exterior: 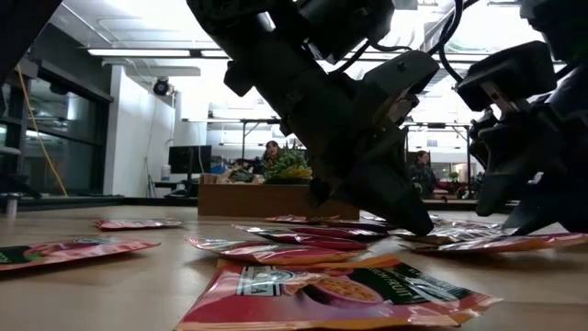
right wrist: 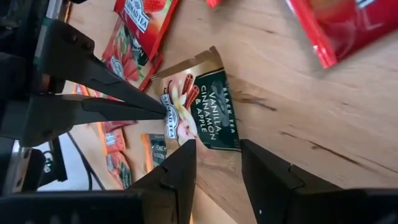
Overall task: Pick & Place Tea
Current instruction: Put the brown tea bag into the left section of the wooden organizer
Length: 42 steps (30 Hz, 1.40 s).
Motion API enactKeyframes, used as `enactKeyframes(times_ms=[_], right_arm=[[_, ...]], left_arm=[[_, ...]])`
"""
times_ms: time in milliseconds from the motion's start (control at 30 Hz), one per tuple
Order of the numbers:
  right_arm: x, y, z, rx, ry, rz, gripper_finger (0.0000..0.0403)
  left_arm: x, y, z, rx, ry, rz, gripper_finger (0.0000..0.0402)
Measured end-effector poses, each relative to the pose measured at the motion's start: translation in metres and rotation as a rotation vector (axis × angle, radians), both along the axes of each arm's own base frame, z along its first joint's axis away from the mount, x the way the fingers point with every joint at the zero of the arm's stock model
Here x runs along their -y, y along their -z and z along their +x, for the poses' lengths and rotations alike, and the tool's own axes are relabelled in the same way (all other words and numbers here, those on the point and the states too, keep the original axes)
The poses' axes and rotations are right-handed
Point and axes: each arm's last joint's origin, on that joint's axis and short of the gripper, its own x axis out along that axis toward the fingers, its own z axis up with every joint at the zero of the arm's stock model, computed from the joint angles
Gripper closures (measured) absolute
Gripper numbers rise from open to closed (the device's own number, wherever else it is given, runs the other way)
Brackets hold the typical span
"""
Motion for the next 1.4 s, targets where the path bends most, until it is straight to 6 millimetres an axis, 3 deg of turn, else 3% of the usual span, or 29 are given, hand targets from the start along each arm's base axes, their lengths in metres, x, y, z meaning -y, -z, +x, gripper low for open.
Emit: enactKeyframes(times_ms=[333,600,833,1067,1267,1400], right_arm=[[0.004,-0.004,0.01,-0.011,-0.047,-0.023,0.0289],[0.002,-0.004,0.008,-0.014,-0.109,-0.057,0.0395],[0.001,-0.004,0.007,-0.004,-0.137,-0.084,0.04],[-0.002,-0.006,0.005,0.017,-0.178,-0.135,0.0402],[0.002,-0.015,-0.001,0.01,-0.199,-0.194,0.0402],[0.005,-0.027,-0.006,0.028,-0.23,-0.231,0.0402]], left_arm=[[0.0,0.0,0.0,0.001,0.0,0.0,0.0402],[0.0,0.0,0.0,0.002,-0.001,0.0,0.0401],[-0.003,0.0,0.001,-0.002,0.006,-0.012,0.0401],[-0.021,-0.005,0.001,-0.028,0.087,-0.109,0.0401],[-0.038,-0.029,-0.007,-0.062,0.11,-0.151,0.0401],[-0.047,-0.056,-0.017,-0.056,0.111,-0.098,0.0401]])
